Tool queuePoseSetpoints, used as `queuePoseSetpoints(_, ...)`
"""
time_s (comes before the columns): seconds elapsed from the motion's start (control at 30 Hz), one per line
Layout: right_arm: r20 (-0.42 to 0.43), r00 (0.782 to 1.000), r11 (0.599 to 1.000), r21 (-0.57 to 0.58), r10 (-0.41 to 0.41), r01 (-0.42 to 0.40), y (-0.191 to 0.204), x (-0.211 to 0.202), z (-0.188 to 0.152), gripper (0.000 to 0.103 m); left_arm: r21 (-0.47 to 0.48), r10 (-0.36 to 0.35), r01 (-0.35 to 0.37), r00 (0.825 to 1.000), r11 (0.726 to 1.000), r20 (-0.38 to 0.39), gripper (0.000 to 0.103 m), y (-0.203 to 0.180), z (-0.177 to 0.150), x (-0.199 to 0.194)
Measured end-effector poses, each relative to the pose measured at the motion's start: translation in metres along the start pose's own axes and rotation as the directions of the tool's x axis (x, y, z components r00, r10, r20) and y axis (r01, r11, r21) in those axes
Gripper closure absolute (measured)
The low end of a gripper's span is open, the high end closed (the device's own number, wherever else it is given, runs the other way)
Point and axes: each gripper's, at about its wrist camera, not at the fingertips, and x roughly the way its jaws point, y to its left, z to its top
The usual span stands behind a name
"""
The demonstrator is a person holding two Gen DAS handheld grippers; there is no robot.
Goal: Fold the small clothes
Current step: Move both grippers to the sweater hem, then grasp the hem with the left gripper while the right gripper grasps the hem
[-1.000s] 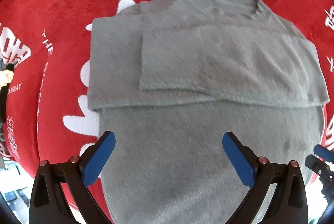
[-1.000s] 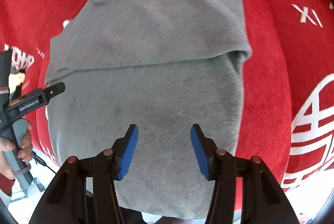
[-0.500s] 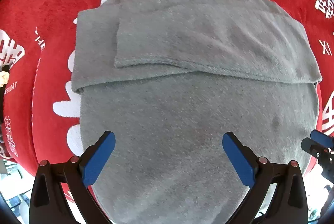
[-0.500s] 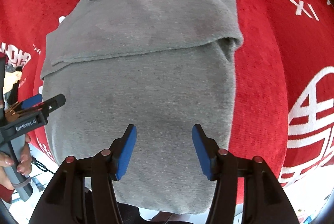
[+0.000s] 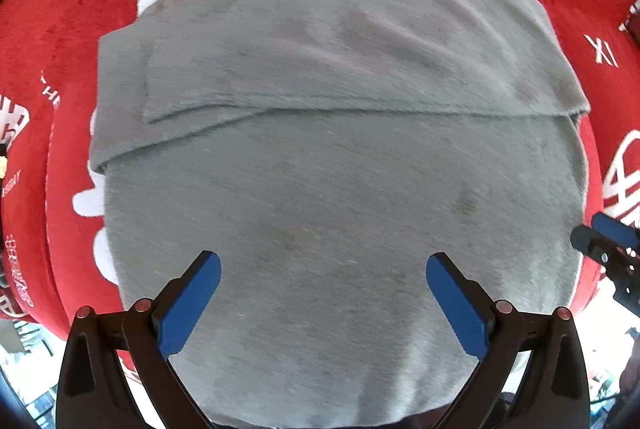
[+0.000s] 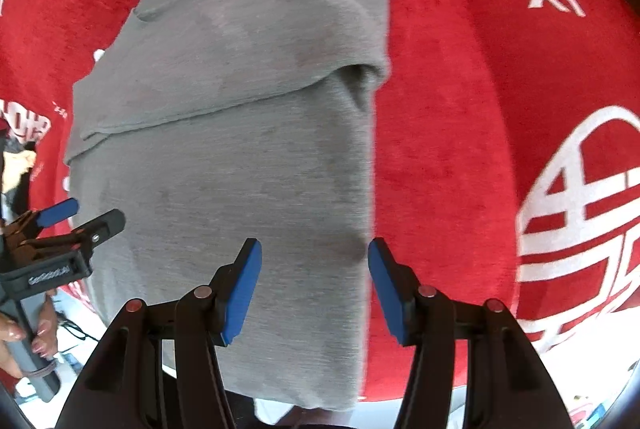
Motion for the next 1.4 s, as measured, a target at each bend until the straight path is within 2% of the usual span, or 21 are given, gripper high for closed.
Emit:
queuePoseSetpoints(0.13,-0.004,1.000,1.000,-0.024,-0.003,0.003,-0.010,-0.003,0.000,0.044,-0.015,0.012,-0.012,1.000,1.000,-0.005,0.000,-0.023,-0.009,-0.005)
queuePoseSetpoints(0.33,-0.019,1.000,0.995,-0.098,-0.004,0.002,-0.013,-0.003,0.001,0.044,-0.100,-0.001,0.001,1.000,0.995,0.006,0.000,-0.041,-0.034,-0.015)
queuePoseSetpoints(0.53,-0.021,1.000,0.987,-0.163,-0.002,-0.001,0.002,-0.003,0.002,0.044,-0.142,0.000,0.002,1.000,0.990,0.015,0.000,-0.046,-0.079,-0.027)
queuePoseSetpoints(0.7,-0.002,1.000,0.979,-0.201,-0.020,0.019,0.020,-0.007,-0.007,0.044,-0.165,0.001,0.004,1.000,0.986,0.029,0.000,-0.028,-0.114,-0.033)
queuePoseSetpoints(0.87,0.020,0.998,0.969,-0.239,-0.064,0.067,0.037,-0.008,-0.018,0.044,-0.173,0.004,0.005,0.999,0.985,0.053,0.000,0.014,-0.137,-0.041)
queuePoseSetpoints(1.03,0.032,0.993,0.953,-0.281,-0.110,0.115,0.069,-0.006,-0.047,0.044,-0.217,0.005,0.007,0.998,0.976,0.056,0.000,0.043,-0.166,-0.045)
queuePoseSetpoints(1.1,0.034,0.997,0.957,-0.278,-0.070,0.077,0.074,-0.009,-0.059,0.044,-0.215,0.008,0.006,0.998,0.977,0.061,0.000,0.053,-0.171,-0.045)
queuePoseSetpoints(1.17,0.032,0.999,0.969,-0.247,0.028,-0.019,0.071,-0.009,-0.074,0.044,-0.202,-0.005,0.021,0.997,0.979,0.081,0.000,0.065,-0.184,-0.042)
queuePoseSetpoints(1.2,0.028,0.997,0.973,-0.222,0.067,-0.060,0.066,-0.008,-0.081,0.044,-0.194,-0.028,0.045,0.995,0.980,0.091,0.000,0.076,-0.188,-0.039)
queuePoseSetpoints(1.23,0.028,0.997,0.973,-0.222,0.067,-0.060,0.066,-0.008,-0.081,0.044,-0.183,-0.074,0.092,0.992,0.979,0.102,0.000,0.087,-0.192,-0.032)
queuePoseSetpoints(1.27,0.013,0.990,0.980,-0.144,0.139,-0.136,0.049,-0.002,-0.099,0.044,-0.168,-0.128,0.144,0.987,0.975,0.102,0.000,0.097,-0.198,-0.025)
queuePoseSetpoints(1.33,-0.002,0.981,0.979,-0.063,0.194,-0.194,0.030,0.004,-0.116,0.044,-0.140,-0.186,0.193,0.980,0.971,0.065,0.000,0.106,-0.211,-0.012)
queuePoseSetpoints(1.4,-0.040,0.967,0.968,0.014,0.253,-0.252,0.009,0.018,-0.135,0.044,-0.121,-0.213,0.217,0.976,0.969,0.040,0.000,0.114,-0.224,-0.001)
